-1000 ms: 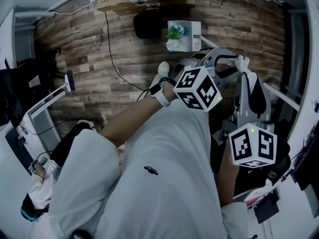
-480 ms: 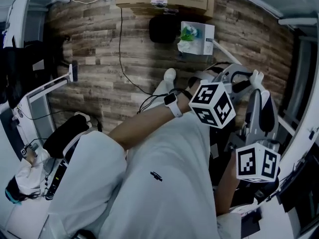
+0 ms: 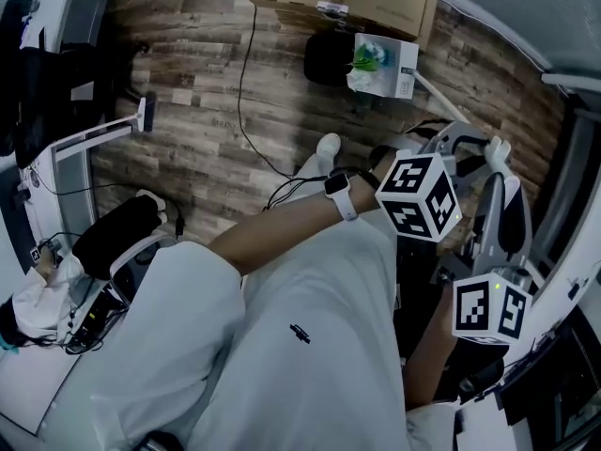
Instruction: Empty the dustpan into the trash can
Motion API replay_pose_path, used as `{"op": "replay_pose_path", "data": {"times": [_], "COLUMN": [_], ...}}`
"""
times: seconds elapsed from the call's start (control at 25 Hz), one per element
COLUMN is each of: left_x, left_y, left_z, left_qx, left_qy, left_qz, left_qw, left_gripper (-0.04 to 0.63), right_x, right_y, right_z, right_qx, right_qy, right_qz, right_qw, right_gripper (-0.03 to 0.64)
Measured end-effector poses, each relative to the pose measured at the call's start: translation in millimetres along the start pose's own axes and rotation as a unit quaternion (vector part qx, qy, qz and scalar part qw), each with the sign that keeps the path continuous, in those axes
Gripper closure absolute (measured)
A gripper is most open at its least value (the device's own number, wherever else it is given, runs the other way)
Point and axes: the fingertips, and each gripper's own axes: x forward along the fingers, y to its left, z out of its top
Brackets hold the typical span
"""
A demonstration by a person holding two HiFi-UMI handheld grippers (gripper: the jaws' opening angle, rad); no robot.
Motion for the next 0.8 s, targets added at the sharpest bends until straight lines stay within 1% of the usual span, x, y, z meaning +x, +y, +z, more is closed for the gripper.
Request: {"op": "replay_pose_path", "data": {"times": [0.2,0.4,0.52,0.8], "left_x": [-14,-28,-37,-50], "left_y": [21,42,50,51], "left_z": [-3,-8,-9,-15], "left_qx": [-0.004,-0.022,-0.027,-0.040], "left_qy": [0.000,-0.004,-0.010,-0.013], "left_qz": [0.029,0.062,0.072,0.091], "left_qw": [0.9996,0.9979,0.9970,0.9950], "left_gripper": [0.497,0.497,0.497,0.497], "right_x": [13,27,30,28], "right_y": [19,39,51,67], "right_z": [3,6,8,2], "right_qx": [-0.016,-0.032,-0.045,-0.077], "right_qy": [-0.009,-0.022,-0.026,-0.020], "right_qz": [0.028,0.060,0.064,0.084], "right_qw": [0.999,0.997,0.997,0.993], "right_gripper": [0.474,0.474,0.474,0.474]}}
